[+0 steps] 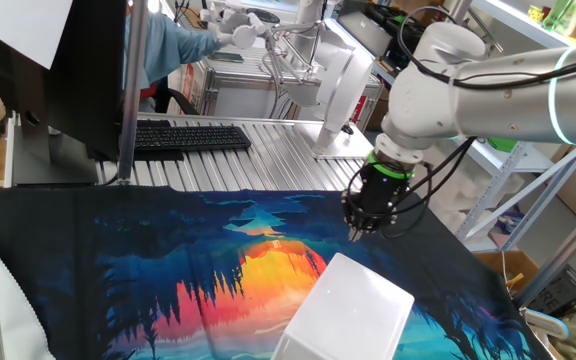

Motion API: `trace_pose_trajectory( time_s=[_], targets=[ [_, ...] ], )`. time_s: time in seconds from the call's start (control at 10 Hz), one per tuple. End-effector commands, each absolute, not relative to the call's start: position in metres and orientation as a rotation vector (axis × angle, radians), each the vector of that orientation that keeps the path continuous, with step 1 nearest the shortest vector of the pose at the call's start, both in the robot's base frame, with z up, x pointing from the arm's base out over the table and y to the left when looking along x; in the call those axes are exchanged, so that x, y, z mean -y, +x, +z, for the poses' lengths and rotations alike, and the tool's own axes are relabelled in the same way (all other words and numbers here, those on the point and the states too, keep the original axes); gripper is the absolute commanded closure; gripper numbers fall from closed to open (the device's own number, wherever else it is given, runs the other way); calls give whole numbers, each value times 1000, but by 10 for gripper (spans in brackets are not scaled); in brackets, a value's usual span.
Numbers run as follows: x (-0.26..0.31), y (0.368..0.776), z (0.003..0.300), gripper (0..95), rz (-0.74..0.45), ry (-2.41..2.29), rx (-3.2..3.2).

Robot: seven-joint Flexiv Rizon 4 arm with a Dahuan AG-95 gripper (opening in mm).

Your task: Grasp the handle and close the drawer

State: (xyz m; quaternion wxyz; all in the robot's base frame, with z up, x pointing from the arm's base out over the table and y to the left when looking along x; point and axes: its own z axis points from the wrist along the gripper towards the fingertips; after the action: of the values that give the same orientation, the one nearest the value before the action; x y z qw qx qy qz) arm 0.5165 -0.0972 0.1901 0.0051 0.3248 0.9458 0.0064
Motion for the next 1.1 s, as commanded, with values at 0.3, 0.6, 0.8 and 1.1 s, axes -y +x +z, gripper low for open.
trace_pose_trajectory(
  time_s=[0.3, 0.6, 0.8, 1.1],
  targets=[
    [109, 518, 188, 950, 21, 1002, -2970],
    [111, 514, 186, 950, 23, 1001, -2969],
    [113, 505, 181, 950, 11, 988, -2972],
    [131, 499, 185, 950, 23, 927, -3005]
  ],
)
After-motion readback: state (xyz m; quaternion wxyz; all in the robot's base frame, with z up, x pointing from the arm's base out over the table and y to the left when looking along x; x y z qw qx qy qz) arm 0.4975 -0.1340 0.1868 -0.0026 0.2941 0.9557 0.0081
